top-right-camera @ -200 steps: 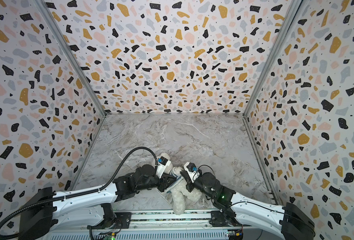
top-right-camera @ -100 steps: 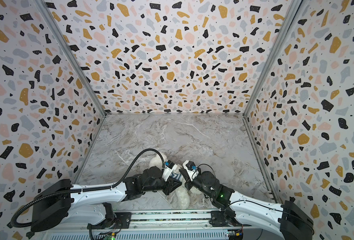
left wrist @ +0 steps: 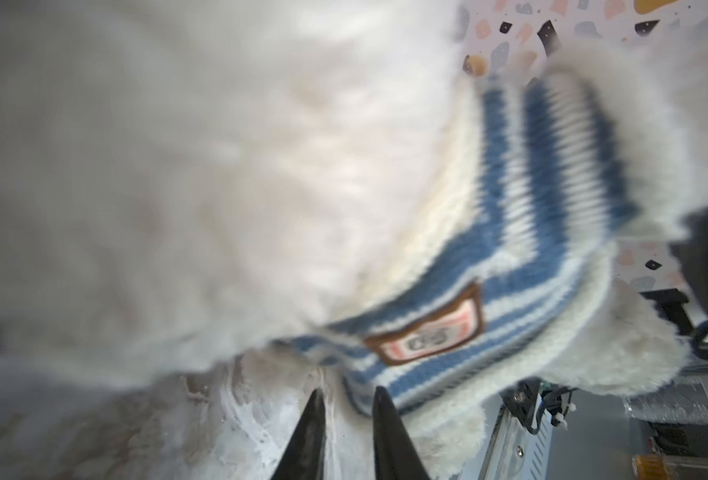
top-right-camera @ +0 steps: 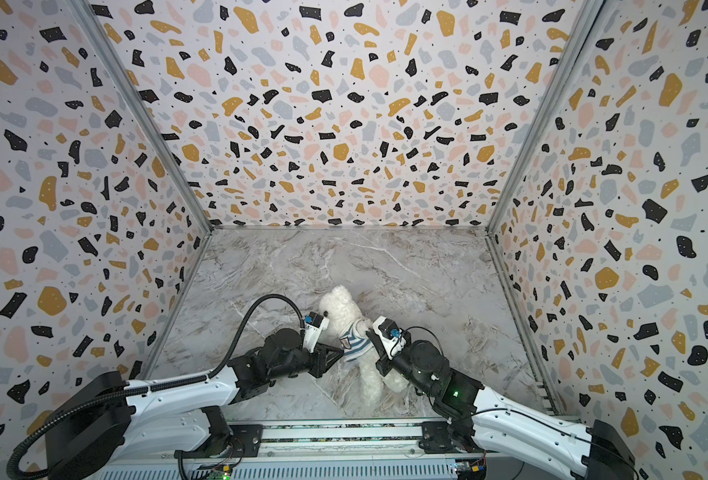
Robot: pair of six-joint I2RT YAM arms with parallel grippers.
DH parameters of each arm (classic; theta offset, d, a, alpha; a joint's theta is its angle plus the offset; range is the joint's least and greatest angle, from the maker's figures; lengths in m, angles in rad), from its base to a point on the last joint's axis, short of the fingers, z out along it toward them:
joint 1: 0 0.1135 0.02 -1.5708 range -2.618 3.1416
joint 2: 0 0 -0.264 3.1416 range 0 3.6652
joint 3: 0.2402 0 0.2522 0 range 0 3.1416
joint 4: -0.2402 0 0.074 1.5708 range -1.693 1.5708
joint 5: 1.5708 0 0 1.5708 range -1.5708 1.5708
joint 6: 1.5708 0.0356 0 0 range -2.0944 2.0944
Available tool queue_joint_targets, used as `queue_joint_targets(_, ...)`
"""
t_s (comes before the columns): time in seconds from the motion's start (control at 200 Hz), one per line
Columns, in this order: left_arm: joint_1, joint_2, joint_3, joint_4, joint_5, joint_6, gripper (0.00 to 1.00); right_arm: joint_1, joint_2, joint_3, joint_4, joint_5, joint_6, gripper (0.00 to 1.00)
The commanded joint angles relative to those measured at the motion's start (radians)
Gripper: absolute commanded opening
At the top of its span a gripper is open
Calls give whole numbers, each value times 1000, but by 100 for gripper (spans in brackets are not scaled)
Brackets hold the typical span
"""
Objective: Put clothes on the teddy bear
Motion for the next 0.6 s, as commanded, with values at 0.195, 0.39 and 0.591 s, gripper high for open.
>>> queue_joint_targets(0.195,26,190,29,220,-12,-43,21,61,175,113,-21,101,-25,0)
queue_joint_targets(0.39,62,277,-7,324,-38,-90,18,71,369,171,84,58,35,1)
queue_joint_targets(0.591,97,277,-63,330,-55,-96,17,77,541,224,192,-33,111,7)
